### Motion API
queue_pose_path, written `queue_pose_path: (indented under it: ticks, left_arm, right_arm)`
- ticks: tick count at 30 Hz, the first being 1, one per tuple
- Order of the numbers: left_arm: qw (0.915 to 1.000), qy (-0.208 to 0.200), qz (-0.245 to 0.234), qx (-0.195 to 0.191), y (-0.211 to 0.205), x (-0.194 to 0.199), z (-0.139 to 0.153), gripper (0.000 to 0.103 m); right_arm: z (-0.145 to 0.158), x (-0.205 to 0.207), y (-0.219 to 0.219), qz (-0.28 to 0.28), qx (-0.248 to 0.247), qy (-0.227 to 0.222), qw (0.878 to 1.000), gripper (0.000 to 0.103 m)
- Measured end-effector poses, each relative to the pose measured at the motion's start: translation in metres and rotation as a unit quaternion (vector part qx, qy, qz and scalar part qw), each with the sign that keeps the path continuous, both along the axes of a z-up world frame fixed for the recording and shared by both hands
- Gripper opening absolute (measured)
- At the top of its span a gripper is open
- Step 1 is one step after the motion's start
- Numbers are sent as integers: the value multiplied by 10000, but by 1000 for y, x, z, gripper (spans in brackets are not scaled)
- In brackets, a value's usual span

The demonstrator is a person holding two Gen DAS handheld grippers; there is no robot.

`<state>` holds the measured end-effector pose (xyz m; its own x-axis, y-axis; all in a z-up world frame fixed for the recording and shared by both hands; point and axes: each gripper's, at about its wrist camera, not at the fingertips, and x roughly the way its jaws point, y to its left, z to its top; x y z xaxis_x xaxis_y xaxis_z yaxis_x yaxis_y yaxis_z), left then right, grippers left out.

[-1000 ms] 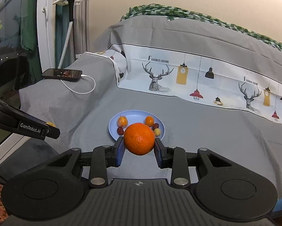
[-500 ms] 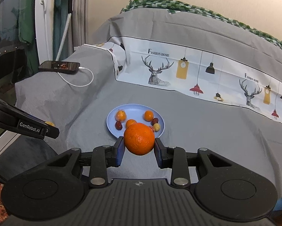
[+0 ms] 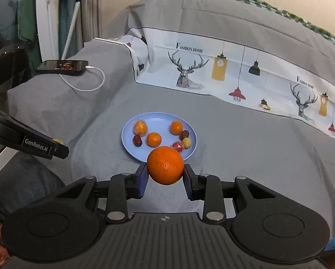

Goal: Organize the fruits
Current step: 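Carry the yellow fruit and mandarin over the blue plate with both tools, then open both tools to drop the yellow fruit and mandarin onto the plate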

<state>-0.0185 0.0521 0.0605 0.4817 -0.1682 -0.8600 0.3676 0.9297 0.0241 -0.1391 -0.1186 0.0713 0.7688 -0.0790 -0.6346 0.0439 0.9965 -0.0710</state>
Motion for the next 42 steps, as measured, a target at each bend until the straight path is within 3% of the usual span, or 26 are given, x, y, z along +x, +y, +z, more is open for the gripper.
queue_pose_path:
  ticks: [10,20,29,30,32,33,34,35,36,38,42]
  left_arm:
    - [9997,-46,-201,141,-55,78,-14,27]
    - [9984,73,-358,427,-110,161,-62,27]
    - [9974,253,-343,579,-127,195,-100,27]
    - [9976,203,-368,556,-127,195,-100,29]
    - [9975,109,-507,481,-129,197,-100,66]
    - [9975,38,-503,496,-129,196,-98,100]
    - [9976,-169,-432,512,-128,192,-92,103]
    - [9973,-332,-431,488,-126,187,-86,102]
    - [9967,-385,-536,477,-123,180,-81,103]
    - [9960,-255,-621,588,-117,168,-73,103]
    - [9975,-96,-354,596,-93,131,-55,103]
  right_arm:
    - [-28,74,-22,-59,203,217,9995,35]
    - [-65,160,-47,-109,217,411,9989,35]
    - [-99,202,-54,-24,183,711,9973,35]
    - [-102,205,-54,7,157,726,9972,35]
    - [-107,210,-54,111,130,741,9971,37]
    - [-109,212,-53,180,117,747,9970,49]
    - [-110,214,-52,238,51,781,9967,61]
    - [-109,214,-52,217,-43,783,9967,84]
    - [-106,211,-51,147,-129,713,9973,96]
    - [-97,197,-50,83,-187,532,9984,98]
    - [-79,165,-48,-57,-15,573,9983,102]
